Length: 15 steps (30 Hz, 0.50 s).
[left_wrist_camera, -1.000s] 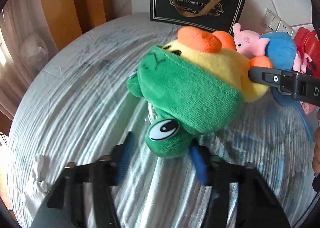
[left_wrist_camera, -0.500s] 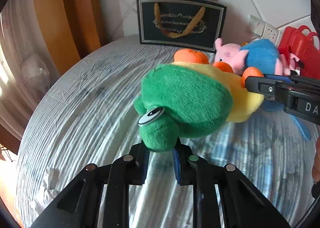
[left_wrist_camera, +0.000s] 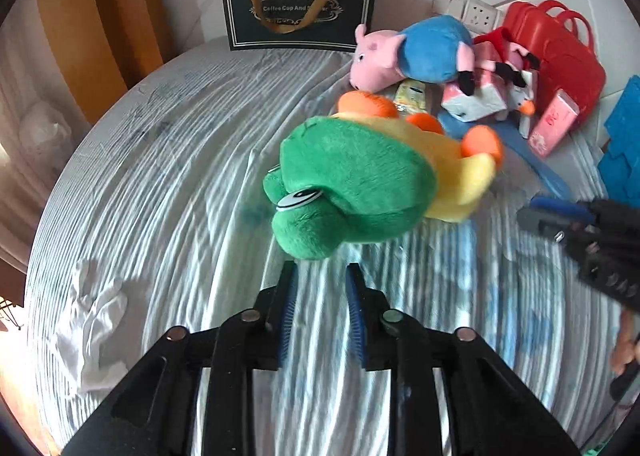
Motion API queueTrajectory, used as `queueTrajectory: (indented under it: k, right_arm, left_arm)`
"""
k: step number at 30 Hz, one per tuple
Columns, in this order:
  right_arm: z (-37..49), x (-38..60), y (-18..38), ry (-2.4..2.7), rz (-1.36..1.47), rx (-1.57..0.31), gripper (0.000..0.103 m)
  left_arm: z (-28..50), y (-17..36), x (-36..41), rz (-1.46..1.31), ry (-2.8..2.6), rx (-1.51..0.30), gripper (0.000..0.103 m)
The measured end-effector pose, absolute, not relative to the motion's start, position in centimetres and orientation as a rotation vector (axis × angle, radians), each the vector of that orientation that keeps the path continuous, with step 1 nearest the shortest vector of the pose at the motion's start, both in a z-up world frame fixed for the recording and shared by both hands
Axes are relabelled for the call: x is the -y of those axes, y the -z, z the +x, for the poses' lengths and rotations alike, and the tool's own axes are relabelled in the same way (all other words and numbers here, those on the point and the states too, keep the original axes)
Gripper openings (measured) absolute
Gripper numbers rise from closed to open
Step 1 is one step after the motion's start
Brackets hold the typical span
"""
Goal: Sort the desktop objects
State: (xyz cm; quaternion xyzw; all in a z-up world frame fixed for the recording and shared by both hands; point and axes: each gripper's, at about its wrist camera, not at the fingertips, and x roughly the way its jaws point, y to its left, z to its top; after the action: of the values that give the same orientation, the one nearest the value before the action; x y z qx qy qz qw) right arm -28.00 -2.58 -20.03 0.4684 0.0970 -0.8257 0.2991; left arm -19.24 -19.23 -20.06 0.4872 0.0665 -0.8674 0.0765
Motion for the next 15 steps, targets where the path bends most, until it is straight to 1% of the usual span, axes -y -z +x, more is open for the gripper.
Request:
queueTrajectory:
  k: [1, 2, 3, 4, 5, 6, 8, 9, 10, 12, 15]
  right_arm:
    - [-27.3, 2.0, 20.7, 2.185, 1.265, -0.24, 0.029]
    - [-26.9, 1.5, 21.3, 2.176, 1.288, -0.213, 0.029]
    - [-26.6, 1.1, 21.5, 2.173, 1.301, -0.192, 0.029]
    - [-26.4, 0.8, 21.6, 2.175, 1.309, -0.171, 0.03]
    - [-26.3, 0.5, 21.4, 2.182, 1.309, -0.152, 0.03]
    - [-26.2, 0.4, 21.2, 2.192, 1.303, -0.141, 0.033]
    - [-26.3, 0.3, 20.3, 2.212, 1.288, -0.122, 0.052]
    - [-26.5, 0.4, 19.9, 2.22, 1.284, -0.106, 0.076]
    - [-26.7, 0.4, 19.5, 2.231, 1.278, -0.092, 0.094]
    - [-27.1, 0.7, 18.7, 2.259, 1.257, -0.076, 0.101]
    - [-28.4, 1.5, 18.0, 2.277, 1.267, -0.052, 0.103]
  left_arm:
    - [-18.7, 19.5, 18.9, 1.444, 2.599, -0.179, 0.043]
    - [-18.4, 18.8, 18.8, 1.422, 2.601, -0.164, 0.061]
    - [-18.2, 18.1, 18.8, 1.388, 2.609, -0.155, 0.075]
    - [-18.1, 17.2, 18.8, 1.346, 2.619, -0.155, 0.078]
    - [-18.2, 16.5, 18.9, 1.314, 2.624, -0.162, 0.079]
    - [-18.7, 15.9, 19.0, 1.295, 2.624, -0.183, 0.079]
    - [-20.0, 15.6, 19.4, 1.295, 2.629, -0.234, 0.079]
    - [-21.1, 15.9, 19.7, 1.313, 2.611, -0.27, 0.079]
    - [-21.9, 16.3, 19.9, 1.329, 2.598, -0.297, 0.079]
    - [-23.6, 17.6, 20.1, 1.373, 2.571, -0.355, 0.079]
    - [-24.9, 20.0, 19.7, 1.457, 2.546, -0.36, 0.08]
